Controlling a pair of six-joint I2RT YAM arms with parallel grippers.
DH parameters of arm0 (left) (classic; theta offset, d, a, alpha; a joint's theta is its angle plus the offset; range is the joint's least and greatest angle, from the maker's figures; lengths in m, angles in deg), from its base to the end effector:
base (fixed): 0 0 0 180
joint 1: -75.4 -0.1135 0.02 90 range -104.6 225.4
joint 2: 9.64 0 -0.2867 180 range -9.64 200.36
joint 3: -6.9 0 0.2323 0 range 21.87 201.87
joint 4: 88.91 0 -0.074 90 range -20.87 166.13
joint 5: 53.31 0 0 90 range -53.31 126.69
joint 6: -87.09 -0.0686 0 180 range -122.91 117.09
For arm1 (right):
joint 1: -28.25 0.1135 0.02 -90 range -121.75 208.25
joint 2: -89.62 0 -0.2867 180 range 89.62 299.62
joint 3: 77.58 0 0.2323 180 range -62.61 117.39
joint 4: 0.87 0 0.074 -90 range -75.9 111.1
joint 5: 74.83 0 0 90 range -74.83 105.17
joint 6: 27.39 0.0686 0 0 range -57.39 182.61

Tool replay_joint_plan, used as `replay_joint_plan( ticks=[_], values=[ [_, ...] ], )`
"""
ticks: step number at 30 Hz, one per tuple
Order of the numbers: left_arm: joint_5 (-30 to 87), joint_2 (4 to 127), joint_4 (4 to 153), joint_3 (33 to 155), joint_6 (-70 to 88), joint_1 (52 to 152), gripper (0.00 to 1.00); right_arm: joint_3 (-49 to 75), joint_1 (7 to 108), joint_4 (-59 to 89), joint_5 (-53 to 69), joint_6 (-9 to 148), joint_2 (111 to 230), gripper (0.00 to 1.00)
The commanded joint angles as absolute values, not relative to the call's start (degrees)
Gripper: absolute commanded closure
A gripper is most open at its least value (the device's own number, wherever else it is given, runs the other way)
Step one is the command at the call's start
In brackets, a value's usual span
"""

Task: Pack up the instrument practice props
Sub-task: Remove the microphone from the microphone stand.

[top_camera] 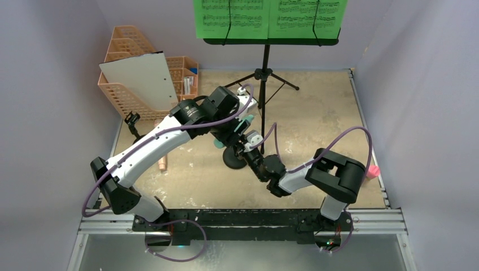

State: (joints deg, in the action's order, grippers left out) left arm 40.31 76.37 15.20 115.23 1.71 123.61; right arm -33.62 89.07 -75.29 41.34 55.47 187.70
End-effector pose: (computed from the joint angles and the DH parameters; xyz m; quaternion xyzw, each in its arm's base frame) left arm 0.2028 -0.2205 0.3731 0.3433 0.8852 -0.1121 0.2932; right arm 0.1842 0.2678 0.2562 -0.1570 0.5654 0.2455 0.7716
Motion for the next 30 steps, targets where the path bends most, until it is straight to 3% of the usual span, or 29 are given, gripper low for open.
replay_joint_plan(
  ticks=[1, 10, 14, 17, 23, 26, 30],
  values=[
    [42.4, 74.9, 13.0, 117.8, -0.9, 123.9, 0.35, -34.2, 89.2, -67.4, 42.7, 53.1, 190.3, 0.97],
    [41.4, 75.1, 15.1, 114.8, -1.9, 124.0, 0.35, -33.8, 89.2, -66.4, 42.2, 53.2, 190.3, 0.97],
    [42.1, 75.8, 15.0, 115.0, -1.9, 124.0, 0.39, -33.8, 89.2, -66.0, 42.3, 53.2, 190.1, 0.97],
    [43.0, 75.7, 13.8, 115.9, -2.0, 123.9, 0.51, -34.0, 89.2, -65.8, 42.3, 53.1, 190.2, 0.99],
    [42.1, 74.4, 11.8, 116.6, -1.8, 123.9, 0.86, -33.1, 89.2, -63.6, 42.6, 54.2, 191.1, 1.0],
    [41.2, 73.2, 11.2, 116.1, -1.6, 123.9, 0.95, -32.4, 89.1, -61.8, 43.5, 55.2, 191.4, 1.0],
    [40.1, 71.4, 10.1, 116.0, -1.4, 124.0, 0.98, -31.3, 88.7, -59.6, 44.4, 56.5, 192.4, 1.0]
  ],
)
